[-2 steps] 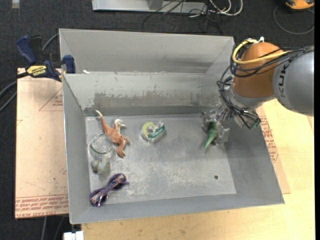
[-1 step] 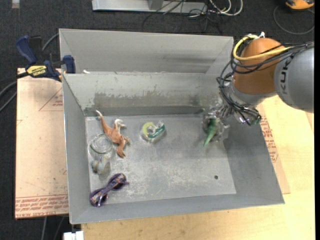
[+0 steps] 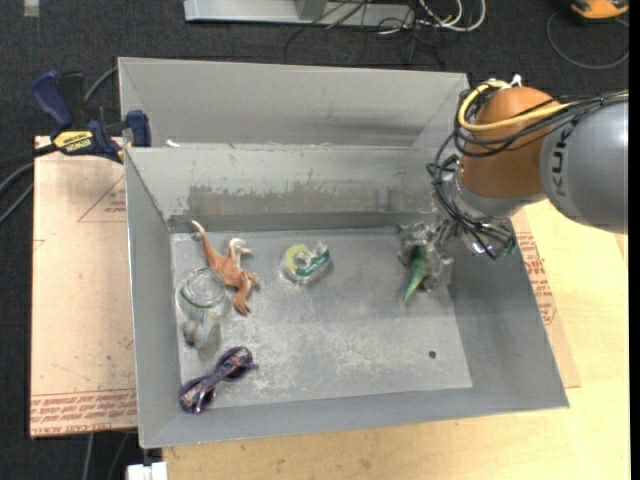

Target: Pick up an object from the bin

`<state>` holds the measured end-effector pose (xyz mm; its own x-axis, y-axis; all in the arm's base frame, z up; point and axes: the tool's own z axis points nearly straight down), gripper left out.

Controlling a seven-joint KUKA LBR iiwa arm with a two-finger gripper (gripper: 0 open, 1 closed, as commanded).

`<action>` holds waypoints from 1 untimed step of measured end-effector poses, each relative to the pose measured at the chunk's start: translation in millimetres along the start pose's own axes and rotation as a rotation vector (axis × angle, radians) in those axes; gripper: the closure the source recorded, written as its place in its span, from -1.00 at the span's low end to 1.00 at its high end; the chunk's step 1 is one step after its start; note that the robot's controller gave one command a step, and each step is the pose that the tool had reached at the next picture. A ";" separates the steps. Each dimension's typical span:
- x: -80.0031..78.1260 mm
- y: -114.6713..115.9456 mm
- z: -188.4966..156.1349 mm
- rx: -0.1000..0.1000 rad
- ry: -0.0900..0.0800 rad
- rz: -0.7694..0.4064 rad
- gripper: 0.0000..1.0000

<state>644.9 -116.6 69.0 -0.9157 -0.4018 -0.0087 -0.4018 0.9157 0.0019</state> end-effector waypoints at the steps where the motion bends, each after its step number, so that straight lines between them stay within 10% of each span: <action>1: -3.6 2.9 -51.7 0.006 -0.012 -0.020 1.00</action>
Offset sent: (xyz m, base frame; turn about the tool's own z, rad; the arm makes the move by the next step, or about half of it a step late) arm -0.0036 0.0046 0.0411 -0.0314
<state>646.7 -112.8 120.7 -0.9072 -0.4201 -0.0210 -0.4201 0.9075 -0.0048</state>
